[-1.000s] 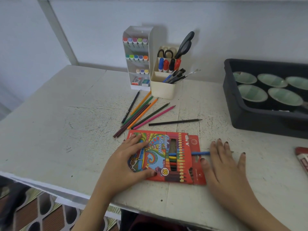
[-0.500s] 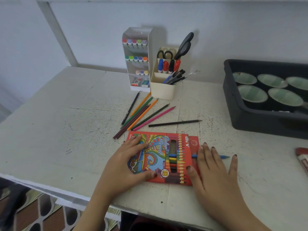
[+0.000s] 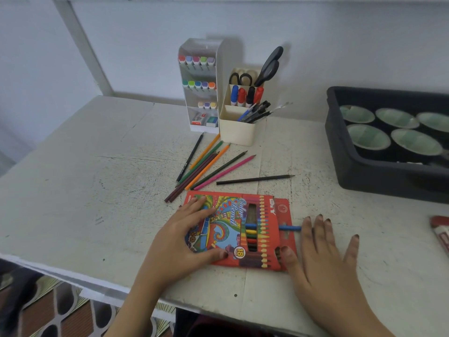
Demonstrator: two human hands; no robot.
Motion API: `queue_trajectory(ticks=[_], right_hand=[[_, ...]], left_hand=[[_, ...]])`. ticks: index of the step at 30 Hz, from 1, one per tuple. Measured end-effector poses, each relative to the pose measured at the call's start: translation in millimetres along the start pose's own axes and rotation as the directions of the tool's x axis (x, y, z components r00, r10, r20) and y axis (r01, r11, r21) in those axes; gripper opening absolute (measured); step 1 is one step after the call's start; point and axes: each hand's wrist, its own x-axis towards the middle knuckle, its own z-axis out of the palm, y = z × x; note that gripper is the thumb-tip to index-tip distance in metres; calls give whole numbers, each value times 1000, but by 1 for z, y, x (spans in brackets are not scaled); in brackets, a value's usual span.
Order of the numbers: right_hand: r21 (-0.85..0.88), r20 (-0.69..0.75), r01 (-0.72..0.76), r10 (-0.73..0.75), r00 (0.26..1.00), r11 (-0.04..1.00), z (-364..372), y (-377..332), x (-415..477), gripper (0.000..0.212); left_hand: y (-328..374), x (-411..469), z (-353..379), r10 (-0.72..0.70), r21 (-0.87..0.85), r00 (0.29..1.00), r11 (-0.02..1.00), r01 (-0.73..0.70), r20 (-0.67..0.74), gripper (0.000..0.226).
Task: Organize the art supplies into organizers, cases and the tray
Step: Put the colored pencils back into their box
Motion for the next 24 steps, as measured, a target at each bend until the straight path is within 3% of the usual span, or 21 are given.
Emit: queue_trajectory(ticks=[7,13,17,20,23,24], right_hand=[[185,-23,190,-189,982,964,9,-10,2,97],[96,-100,167,-158,982,981,8,-6,4,103],[176,-149,204,-179,972,963,10,-6,7,102],[330,-285,258,-165,944,908,11,3,19,77],[390,-362,304,-159,918,869,5,12,36,24],[416,-376,321,-160,913,851,3,13,40,25]], left_hand=[[0,-2,0,-4,17,1000,1000,4,6,81],[0,-2,0,-12,11,1000,1000,12,6,79],[0,-1,0,-16,12,1000,1000,16,7,80],[1,-1,0,-19,10,1000,1000,19,10,78],[1,-1,0,-24,10,1000,1000,24,9,78],[1,-1,-1,-26,12,1000,1000,26,11,78]])
